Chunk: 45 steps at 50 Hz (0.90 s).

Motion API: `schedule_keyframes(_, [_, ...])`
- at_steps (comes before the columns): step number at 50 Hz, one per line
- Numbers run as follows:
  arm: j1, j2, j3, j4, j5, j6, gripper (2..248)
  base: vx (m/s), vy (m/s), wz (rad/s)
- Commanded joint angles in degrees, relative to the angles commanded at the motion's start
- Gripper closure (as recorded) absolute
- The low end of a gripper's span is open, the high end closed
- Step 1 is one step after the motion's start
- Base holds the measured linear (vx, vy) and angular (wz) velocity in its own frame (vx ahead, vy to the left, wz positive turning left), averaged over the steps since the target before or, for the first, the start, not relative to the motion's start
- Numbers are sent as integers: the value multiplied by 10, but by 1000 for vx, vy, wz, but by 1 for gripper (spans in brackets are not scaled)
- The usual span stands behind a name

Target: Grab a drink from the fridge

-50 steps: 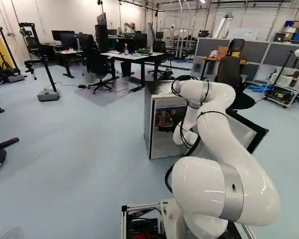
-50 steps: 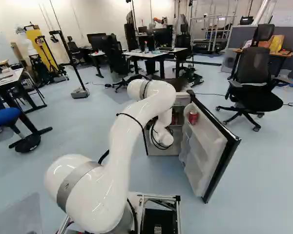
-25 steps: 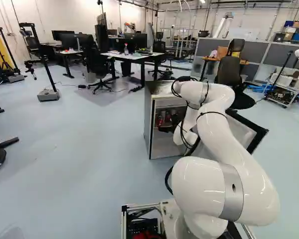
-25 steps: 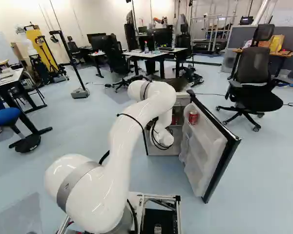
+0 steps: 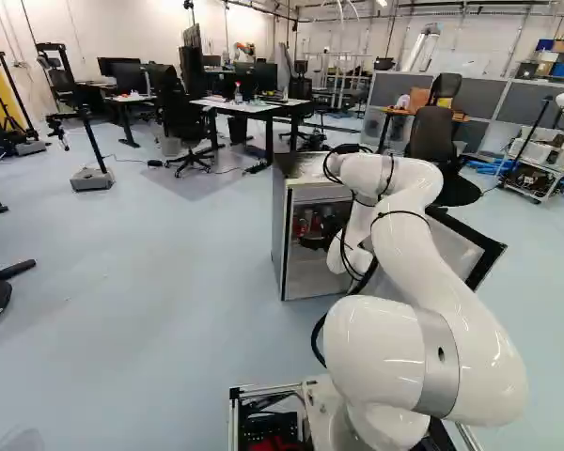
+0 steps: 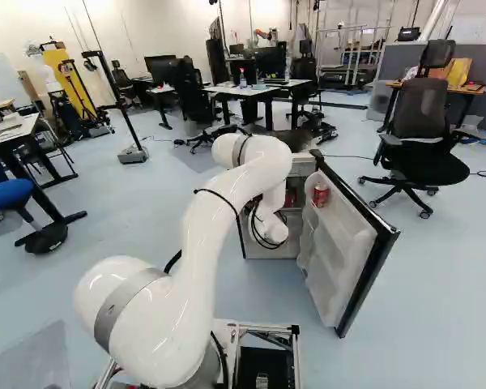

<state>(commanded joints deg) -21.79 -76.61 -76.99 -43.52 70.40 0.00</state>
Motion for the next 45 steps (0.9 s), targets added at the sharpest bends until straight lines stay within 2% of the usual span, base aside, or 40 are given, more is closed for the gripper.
schedule_keyframes(14, [1,-2,-5,0,0,0,57,0,0,0])
schedule_keyframes(45, [7,-26,-52,0,0,0,57,0,0,0])
